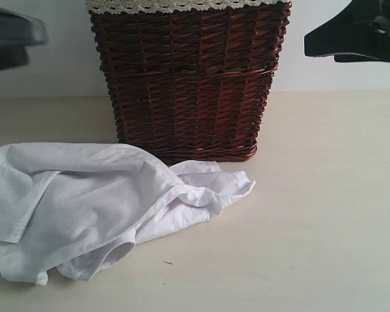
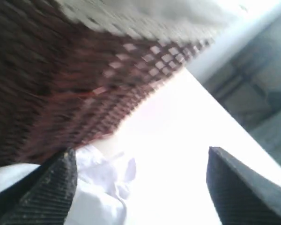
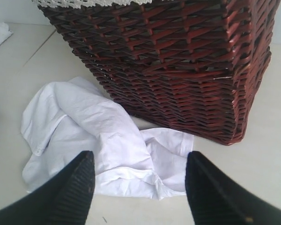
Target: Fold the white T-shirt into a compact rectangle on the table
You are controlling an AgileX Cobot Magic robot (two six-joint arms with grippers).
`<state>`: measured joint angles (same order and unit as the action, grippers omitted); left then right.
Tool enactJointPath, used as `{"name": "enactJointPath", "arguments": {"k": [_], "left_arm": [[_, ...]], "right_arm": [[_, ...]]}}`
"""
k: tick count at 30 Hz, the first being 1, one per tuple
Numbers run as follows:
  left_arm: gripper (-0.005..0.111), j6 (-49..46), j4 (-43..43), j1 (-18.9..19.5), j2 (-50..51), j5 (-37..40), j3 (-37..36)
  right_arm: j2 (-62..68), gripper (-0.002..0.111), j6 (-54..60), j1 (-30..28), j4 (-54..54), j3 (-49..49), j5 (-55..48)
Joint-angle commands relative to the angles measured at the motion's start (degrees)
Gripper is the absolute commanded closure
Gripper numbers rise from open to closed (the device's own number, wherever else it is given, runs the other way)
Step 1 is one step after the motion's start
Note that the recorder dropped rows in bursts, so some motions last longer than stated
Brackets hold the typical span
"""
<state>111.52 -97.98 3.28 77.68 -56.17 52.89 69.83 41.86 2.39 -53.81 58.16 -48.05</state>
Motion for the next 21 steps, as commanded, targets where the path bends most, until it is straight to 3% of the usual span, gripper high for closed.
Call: {"name": "enactJointPath", "arguments": {"k": [1, 5, 8, 14, 16, 21], "left_arm": [[0.04, -12.2, -2.0, -12.7, 0.0, 1.3, -6.1], [0.04, -19.3, -2.0, -22.5, 0.0, 17.8, -12.4], [0.04, -25.5, -2.0, -29.8, 0.6, 34.3, -16.4], [0.04, -35.3, -2.0, -44.4, 5.2, 50.0, -18.2], [0.04, -35.3, -2.0, -47.3, 8.0, 57.1, -18.3], [0.044, -34.4, -2.0, -49.1, 14.4, 66.3, -17.5]], "right_arm": [[0.3, 0.053, 0.1, -0.3, -0.4, 0.5, -0.2], [0.3, 0.053, 0.1, -0.3, -0.4, 0.5, -0.2], [0.3, 0.053, 0.1, -0.3, -0.7, 0.5, -0.2], [0.3, 0.053, 0.1, -0.3, -0.9, 0.5, -0.2], [0.3, 0.053, 0.1, -0.3, -0.9, 0.5, -0.2], [0.3, 0.053, 0.1, -0.3, -1.2, 0.5, -0.2]]}}
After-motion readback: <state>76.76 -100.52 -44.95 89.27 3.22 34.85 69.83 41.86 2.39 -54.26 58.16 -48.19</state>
